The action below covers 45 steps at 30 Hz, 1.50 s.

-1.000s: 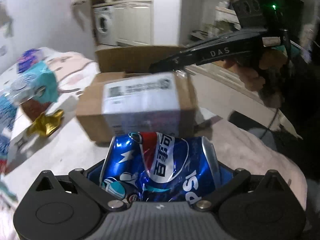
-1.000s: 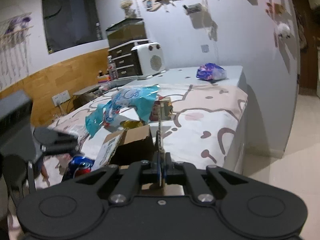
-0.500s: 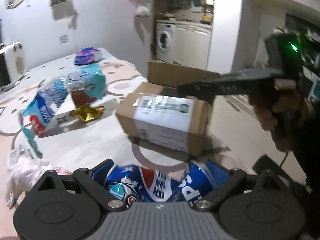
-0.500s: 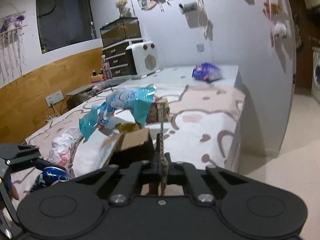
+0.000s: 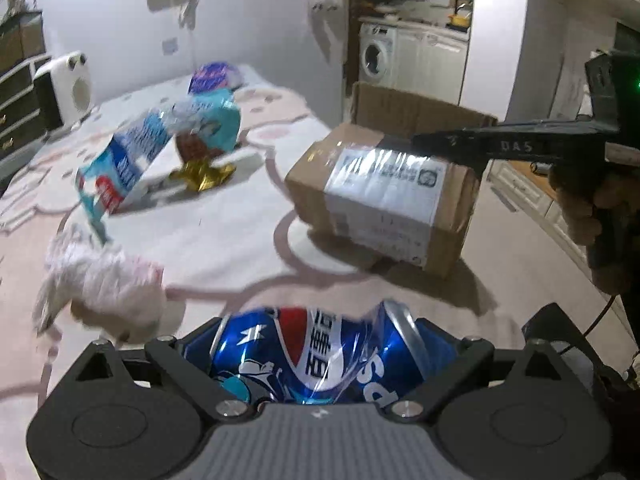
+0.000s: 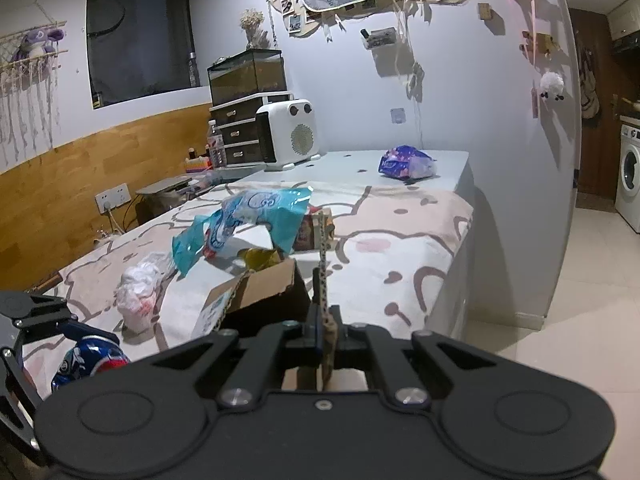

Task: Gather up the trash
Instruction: 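Carry the Pepsi can and cardboard box with both tools over the yellow wastebasket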

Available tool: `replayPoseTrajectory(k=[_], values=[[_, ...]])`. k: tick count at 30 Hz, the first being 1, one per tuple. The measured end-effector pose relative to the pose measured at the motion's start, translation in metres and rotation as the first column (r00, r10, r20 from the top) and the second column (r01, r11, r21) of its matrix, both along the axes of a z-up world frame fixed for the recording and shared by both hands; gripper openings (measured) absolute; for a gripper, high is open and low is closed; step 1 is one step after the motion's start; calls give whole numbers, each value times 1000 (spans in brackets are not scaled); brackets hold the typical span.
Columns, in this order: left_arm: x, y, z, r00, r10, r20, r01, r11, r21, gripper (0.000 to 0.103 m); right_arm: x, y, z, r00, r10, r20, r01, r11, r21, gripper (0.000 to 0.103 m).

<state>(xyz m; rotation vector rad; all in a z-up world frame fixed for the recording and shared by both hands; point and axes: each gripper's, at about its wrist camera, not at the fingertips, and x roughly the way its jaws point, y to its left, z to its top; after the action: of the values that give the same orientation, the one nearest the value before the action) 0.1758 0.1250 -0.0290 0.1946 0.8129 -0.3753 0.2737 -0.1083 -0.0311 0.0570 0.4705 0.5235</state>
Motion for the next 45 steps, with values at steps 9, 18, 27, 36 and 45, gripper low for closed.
replayPoseTrajectory(k=[9,18,27,36,45], values=[[-5,0,7,998,32,-60,-31,999,15,99,-8,-1,-1,1000,10,-5,-10,1000,15,3],[-3,-3,7,992,88,-85,-86,996,26,91,-12,-2,-1,1000,7,10,-7,1000,-4,3],[-5,-16,23,991,132,1,-132,991,-7,91,-27,-23,14,998,-30,55,30,999,-11,3],[4,-74,22,992,116,52,-113,992,-51,91,-50,-79,19,990,-123,73,125,991,-36,3],[13,-156,14,993,59,104,-55,998,-42,91,-76,-168,9,962,-266,65,269,962,-43,3]])
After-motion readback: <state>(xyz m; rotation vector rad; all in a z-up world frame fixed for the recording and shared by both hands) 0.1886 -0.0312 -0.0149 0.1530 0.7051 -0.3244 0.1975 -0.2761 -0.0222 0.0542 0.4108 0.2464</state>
